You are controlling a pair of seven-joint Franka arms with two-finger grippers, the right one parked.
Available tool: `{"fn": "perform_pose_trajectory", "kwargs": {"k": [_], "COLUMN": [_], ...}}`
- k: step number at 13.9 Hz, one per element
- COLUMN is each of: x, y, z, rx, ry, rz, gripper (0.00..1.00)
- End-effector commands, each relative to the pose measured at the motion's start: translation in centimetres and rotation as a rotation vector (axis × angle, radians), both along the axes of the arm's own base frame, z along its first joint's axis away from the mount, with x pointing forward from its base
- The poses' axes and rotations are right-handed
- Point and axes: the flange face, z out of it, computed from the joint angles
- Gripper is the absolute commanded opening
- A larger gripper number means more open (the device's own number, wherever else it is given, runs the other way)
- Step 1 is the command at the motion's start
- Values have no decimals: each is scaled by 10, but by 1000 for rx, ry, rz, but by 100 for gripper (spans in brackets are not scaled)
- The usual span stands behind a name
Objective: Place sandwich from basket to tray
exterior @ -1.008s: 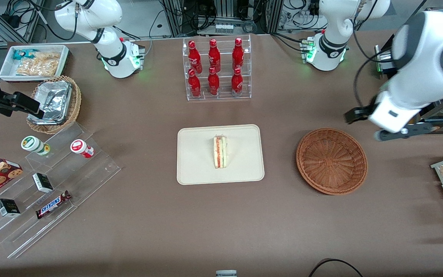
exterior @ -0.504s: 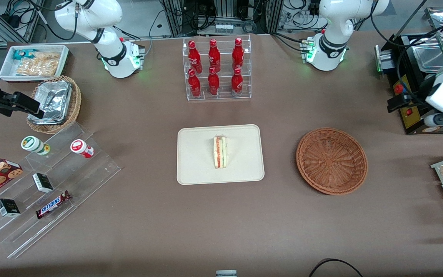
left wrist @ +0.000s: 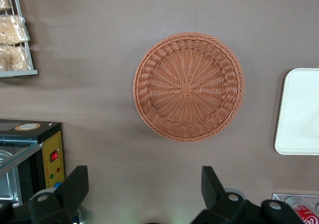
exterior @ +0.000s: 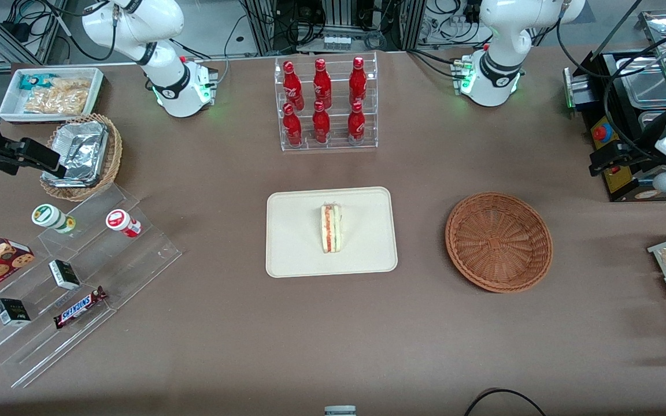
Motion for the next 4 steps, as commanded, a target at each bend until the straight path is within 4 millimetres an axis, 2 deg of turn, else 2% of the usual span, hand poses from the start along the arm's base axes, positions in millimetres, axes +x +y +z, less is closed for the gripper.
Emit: {"fn": "perform_pose_trajectory", "kwargs": {"k": [1, 4], "x": [6, 8], "y": [0, 2], "z": [12, 19], "rx": [-12, -16], "ry": [-23, -34], "rz": [-15, -11], "gripper": [100, 100]}}
